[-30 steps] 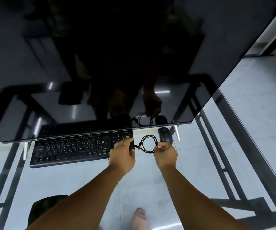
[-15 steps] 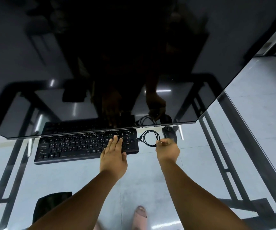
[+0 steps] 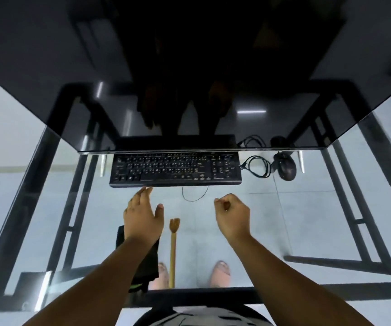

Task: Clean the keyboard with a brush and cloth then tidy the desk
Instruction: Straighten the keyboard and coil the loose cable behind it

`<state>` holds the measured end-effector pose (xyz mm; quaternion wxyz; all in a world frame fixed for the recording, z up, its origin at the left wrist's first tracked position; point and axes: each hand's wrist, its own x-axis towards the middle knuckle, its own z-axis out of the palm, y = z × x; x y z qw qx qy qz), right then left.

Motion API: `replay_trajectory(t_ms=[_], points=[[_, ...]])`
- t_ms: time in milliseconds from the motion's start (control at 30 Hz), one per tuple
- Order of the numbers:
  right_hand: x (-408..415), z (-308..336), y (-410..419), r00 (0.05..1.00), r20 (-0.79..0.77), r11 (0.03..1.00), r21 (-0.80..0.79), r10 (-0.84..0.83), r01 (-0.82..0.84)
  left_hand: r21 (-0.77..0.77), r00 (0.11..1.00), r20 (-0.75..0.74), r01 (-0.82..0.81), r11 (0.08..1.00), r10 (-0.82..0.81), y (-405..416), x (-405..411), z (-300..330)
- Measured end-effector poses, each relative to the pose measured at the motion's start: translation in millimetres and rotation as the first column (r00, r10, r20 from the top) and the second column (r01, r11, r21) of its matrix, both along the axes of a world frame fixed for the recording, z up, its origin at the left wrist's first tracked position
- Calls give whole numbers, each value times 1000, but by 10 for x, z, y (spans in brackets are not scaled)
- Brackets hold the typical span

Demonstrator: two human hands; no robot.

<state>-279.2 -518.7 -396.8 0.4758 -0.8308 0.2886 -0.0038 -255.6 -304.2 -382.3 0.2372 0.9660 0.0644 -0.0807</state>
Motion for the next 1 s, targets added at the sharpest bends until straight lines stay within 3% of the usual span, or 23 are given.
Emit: replay_trajectory(t_ms=[100, 267, 367, 533, 633, 767, 1000], points=[[-182, -18, 410, 976, -126, 984, 42, 176, -172, 2, 995, -34, -96, 995, 96, 382, -204, -6], [-348, 23, 904, 890, -310, 929, -53, 334, -367, -22, 974, -112, -201, 979, 197, 865, -469, -48], [-400, 49, 1012, 854, -385, 909, -81, 349, -408, -53, 971, -152, -192, 980, 183, 967, -579, -48], [-482, 62, 1172, 835, -450, 919, -74, 316, -388, -57, 924, -362, -158, 986, 127, 988, -639, -22], [-503, 62, 1194, 856, -426, 932, -73, 292, -354, -108, 894, -439, -147, 983, 86, 941, -615, -20], [-503, 84, 1183, 906, -329, 951, -67, 266, -303, -273, 918, -393, -168, 947, 50, 870, -568, 27], [-237, 376, 1072, 971, 2, 967, 90, 239, -238, -616, 947, -307, -277, 738, 99, 845, -404, 366]])
